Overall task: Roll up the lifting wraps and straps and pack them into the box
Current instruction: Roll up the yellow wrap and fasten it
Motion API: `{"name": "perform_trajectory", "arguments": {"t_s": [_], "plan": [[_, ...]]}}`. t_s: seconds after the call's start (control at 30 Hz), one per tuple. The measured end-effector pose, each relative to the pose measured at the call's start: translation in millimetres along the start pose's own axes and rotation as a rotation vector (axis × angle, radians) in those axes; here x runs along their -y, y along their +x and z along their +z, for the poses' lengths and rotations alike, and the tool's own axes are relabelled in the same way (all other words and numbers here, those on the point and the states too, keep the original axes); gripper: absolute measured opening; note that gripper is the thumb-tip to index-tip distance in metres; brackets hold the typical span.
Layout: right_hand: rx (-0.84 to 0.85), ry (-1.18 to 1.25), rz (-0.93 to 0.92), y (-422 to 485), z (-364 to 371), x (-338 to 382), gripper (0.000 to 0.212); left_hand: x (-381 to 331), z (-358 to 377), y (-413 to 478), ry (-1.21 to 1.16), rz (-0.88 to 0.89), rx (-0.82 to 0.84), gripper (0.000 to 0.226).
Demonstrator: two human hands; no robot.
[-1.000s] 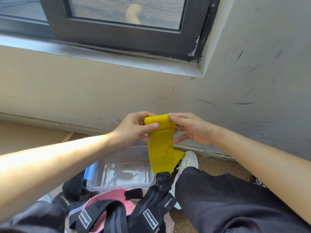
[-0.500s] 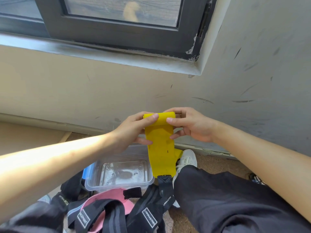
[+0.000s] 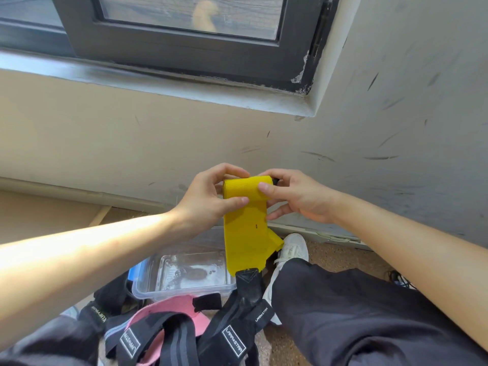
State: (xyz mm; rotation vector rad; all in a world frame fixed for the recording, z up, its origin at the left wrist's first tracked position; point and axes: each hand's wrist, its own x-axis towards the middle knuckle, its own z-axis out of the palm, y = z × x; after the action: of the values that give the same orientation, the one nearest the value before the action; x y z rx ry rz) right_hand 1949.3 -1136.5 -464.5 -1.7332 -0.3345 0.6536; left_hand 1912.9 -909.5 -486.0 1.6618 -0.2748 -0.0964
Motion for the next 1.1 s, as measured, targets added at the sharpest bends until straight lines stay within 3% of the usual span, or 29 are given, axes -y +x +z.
{"name": "perform_trajectory", "arguments": {"t_s": [0.1,0.33,0.57,0.7,0.8,0.93,1.1], "plan": [[0.024,0.033,-0.03,0.8,-1.4,2.5,0.044,-0.6,0.0,1.5,0.046,-0.006,0.014,0.044],[-0.085,-0.007,-0.114,2.4,-4.6,1.0,0.03,-5.8,1.7,3.5,-0.117,-0.349,0.168,0.059],[-0.121,-0.122,-0.19,3.2,0.6,2.7,0.034,-6.2,1.2,2.4,-0.166,-0.318,0.081,0.051],[-0.016,-0.044,-0.018,-0.7,-4.0,3.6,0.058,-4.9,3.3,0.8,-0.132,-0.249,0.07,0.039],[0.057,-0.003,0.061,-2.2,-3.4,2.9,0.052,-5.8,5.3,-0.1,-0.114,-0.177,0.049,0.039],[0.044,0.001,0.017,0.7,-3.6,2.7,0.048,-5.3,6.3,0.9,-0.045,-0.123,0.045,0.051],[-0.006,0.047,-0.056,0.3,-4.1,1.1,0.042,-0.4,3.4,0.9,-0.068,-0.266,0.127,0.061]]}}
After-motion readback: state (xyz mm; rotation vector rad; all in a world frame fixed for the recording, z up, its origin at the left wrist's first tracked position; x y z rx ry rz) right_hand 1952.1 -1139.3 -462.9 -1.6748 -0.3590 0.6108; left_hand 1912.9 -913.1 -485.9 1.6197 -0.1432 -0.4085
